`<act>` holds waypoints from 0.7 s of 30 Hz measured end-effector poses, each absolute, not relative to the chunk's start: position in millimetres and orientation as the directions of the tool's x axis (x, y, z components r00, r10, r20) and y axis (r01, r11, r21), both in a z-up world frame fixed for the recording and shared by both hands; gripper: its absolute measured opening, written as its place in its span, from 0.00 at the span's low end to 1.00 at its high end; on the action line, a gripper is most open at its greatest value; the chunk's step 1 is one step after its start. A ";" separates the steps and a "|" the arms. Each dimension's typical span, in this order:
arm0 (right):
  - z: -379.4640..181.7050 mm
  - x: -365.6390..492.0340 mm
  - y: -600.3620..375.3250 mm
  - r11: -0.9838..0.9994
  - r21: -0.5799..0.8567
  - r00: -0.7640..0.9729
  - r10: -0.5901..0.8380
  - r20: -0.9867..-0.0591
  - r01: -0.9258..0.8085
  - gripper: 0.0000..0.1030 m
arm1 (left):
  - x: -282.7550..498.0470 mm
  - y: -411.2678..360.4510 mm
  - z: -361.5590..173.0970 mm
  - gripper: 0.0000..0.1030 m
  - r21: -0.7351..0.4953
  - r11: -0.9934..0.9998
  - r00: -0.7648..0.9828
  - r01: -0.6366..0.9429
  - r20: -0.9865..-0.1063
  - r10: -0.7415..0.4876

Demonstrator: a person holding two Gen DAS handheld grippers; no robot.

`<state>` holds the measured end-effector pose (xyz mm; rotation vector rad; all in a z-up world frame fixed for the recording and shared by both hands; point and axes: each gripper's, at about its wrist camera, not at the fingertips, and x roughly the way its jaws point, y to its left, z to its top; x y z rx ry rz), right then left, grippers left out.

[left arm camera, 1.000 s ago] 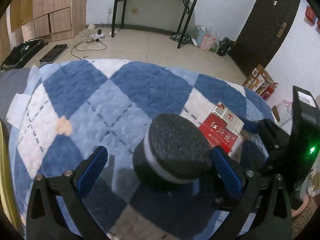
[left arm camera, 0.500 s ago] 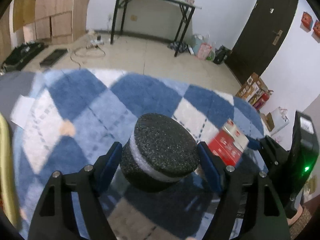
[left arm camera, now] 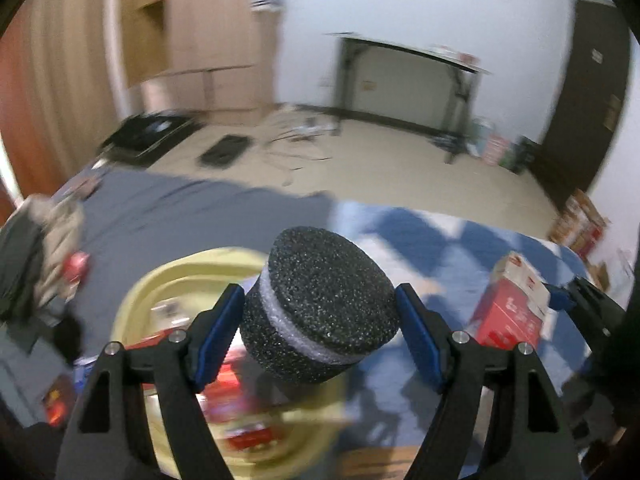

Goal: Organize rigid objects
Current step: 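Carry the foam disc into the yellow tray while right gripper drops the red-silver box there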

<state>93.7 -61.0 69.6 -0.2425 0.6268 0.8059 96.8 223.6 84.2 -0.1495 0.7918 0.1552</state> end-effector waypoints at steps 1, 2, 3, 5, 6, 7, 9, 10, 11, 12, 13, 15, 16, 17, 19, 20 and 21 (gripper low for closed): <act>70.2 89.6 -36.7 0.656 0.030 0.501 0.606 -0.617 -0.755 0.89 | 92.0 239.1 80.5 0.75 -0.078 0.972 0.686 -0.221 -0.721 0.098; 69.6 85.3 -10.9 0.633 0.021 0.480 0.608 -0.632 -0.774 0.89 | 88.0 257.6 75.7 0.75 -0.083 0.964 0.679 -0.252 -0.725 0.115; 68.3 82.8 6.8 0.616 0.010 0.466 0.607 -0.644 -0.788 0.89 | 85.1 278.9 68.3 0.75 -0.094 0.955 0.669 -0.283 -0.733 0.126; 62.6 76.5 47.0 0.578 -0.020 0.436 0.592 -0.678 -0.816 0.89 | 84.9 299.5 55.2 0.75 -0.111 0.945 0.653 -0.309 -0.747 0.125; 58.1 72.4 67.1 0.552 -0.043 0.422 0.582 -0.695 -0.832 0.89 | 88.9 310.4 46.6 0.75 -0.112 0.941 0.641 -0.321 -0.756 0.128; 54.5 70.8 82.4 0.535 -0.065 0.416 0.570 -0.709 -0.842 0.89 | 94.2 319.9 38.3 0.75 -0.118 0.935 0.630 -0.334 -0.766 0.128; 46.7 69.9 107.2 0.505 -0.101 0.406 0.544 -0.734 -0.857 0.89 | 106.1 334.6 24.0 0.75 -0.146 0.925 0.613 -0.351 -0.782 0.109; 41.3 71.3 119.0 0.491 -0.116 0.402 0.530 -0.747 -0.863 0.89 | 110.0 336.2 19.6 0.75 -0.152 0.924 0.608 -0.352 -0.788 0.102; 38.6 74.3 129.4 0.485 -0.119 0.396 0.521 -0.756 -0.866 0.89 | 115.4 340.6 13.8 0.75 -0.156 0.923 0.603 -0.352 -0.792 0.096; 36.7 80.2 137.6 0.481 -0.120 0.390 0.513 -0.765 -0.868 0.89 | 118.6 342.3 12.4 0.75 -0.159 0.925 0.602 -0.345 -0.794 0.088; 33.9 83.5 145.5 0.478 -0.119 0.384 0.508 -0.771 -0.870 0.89 | 122.4 343.6 8.3 0.75 -0.163 0.927 0.599 -0.338 -0.797 0.078; 31.0 87.8 153.5 0.468 -0.113 0.372 0.511 -0.775 -0.877 0.89 | 128.6 345.8 -0.6 0.75 -0.173 0.927 0.593 -0.333 -0.803 0.063; 30.1 91.2 159.6 0.461 -0.112 0.368 0.512 -0.776 -0.880 0.89 | 128.5 346.4 -4.5 0.75 -0.173 0.926 0.588 -0.336 -0.806 0.063; 27.8 93.0 162.8 0.458 -0.112 0.364 0.511 -0.779 -0.882 0.89 | 128.6 349.4 -8.5 0.75 -0.175 0.924 0.585 -0.339 -0.809 0.062; 20.8 96.3 173.1 0.449 -0.119 0.357 0.496 -0.792 -0.886 0.89 | 127.6 351.9 -14.4 0.77 -0.200 0.920 0.598 -0.338 -0.801 0.045; 18.4 101.5 179.1 0.437 -0.126 0.353 0.491 -0.797 -0.891 0.89 | 127.3 352.4 -14.5 0.77 -0.201 0.920 0.603 -0.336 -0.796 0.047; 15.4 100.2 184.7 0.428 -0.136 0.354 0.487 -0.798 -0.894 0.89 | 127.2 351.4 -14.9 0.78 -0.194 0.923 0.606 -0.333 -0.794 0.052</act>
